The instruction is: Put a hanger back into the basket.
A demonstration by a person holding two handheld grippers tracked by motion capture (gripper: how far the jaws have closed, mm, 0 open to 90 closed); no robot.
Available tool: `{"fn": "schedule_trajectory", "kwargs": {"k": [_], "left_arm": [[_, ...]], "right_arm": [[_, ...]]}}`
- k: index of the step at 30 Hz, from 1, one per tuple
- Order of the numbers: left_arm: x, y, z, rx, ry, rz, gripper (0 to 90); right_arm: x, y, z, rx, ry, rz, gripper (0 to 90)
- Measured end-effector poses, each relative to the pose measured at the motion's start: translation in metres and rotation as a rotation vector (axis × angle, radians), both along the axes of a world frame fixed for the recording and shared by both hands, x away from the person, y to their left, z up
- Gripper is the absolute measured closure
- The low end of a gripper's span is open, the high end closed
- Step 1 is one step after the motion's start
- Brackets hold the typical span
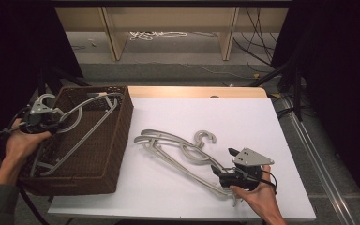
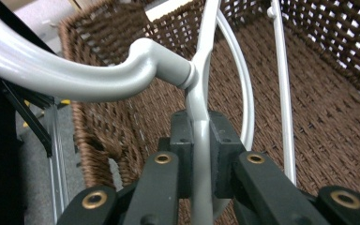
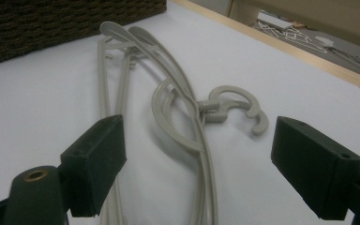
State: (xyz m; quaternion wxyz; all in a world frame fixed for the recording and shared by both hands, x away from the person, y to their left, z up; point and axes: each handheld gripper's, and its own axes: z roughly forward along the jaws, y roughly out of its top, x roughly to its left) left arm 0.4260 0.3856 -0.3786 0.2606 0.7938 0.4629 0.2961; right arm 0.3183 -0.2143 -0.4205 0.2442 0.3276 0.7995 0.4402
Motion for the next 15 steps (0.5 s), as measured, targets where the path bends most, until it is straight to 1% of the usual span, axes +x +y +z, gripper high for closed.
{"fn": "schedule_trajectory", "kwargs": {"k": [1,2,4,5,6,7,8,10,11,12,13,14,15], "left_arm": [[0.001,-0.001,-0.002,-0.008,0.0,0.006,82.0],[0.002,-0.001,-0.005,0.001,0.01,0.002,82.0],[0.004,-0.003,-0.01,0.001,0.017,0.009,82.0],[0.005,-0.004,-0.012,0.006,0.026,0.006,81.9],[0.007,-0.005,-0.015,0.017,0.031,-0.006,81.9],[0.008,-0.006,-0.018,0.004,0.033,-0.001,81.9],[0.009,-0.007,-0.019,0.014,0.046,-0.004,81.9],[0.01,-0.008,-0.024,0.005,0.048,0.005,81.9],[0.011,-0.008,-0.027,0.015,0.056,-0.002,81.9],[0.012,-0.007,-0.03,0.016,0.056,-0.002,81.8],[0.012,-0.007,-0.033,0.012,0.063,0.006,81.8],[0.013,-0.006,-0.036,0.017,0.062,0.008,81.8],[0.013,-0.006,-0.038,0.012,0.061,0.02,81.8]], "right_arm": [[0.0,0.0,0.0,0.0,-0.001,0.004,19.1],[0.0,0.0,0.0,-0.001,-0.001,0.004,19.2],[0.0,-0.001,0.0,-0.003,-0.001,0.002,19.3],[0.001,-0.002,0.0,-0.001,0.003,0.001,19.3],[0.001,-0.002,0.0,0.001,-0.002,-0.001,19.2],[0.001,-0.002,0.0,0.001,-0.003,-0.001,19.2],[0.001,-0.002,0.0,0.001,0.001,-0.001,19.2],[0.001,-0.002,0.0,-0.004,0.002,0.003,19.3],[0.001,-0.002,0.0,-0.001,0.003,0.001,19.2],[0.001,-0.001,0.0,0.0,0.004,0.001,19.2],[0.001,-0.001,0.0,-0.002,-0.001,0.002,19.2],[0.0,-0.001,0.0,-0.003,0.001,0.004,19.3],[0.0,-0.001,-0.001,-0.005,0.001,0.005,19.3]]}}
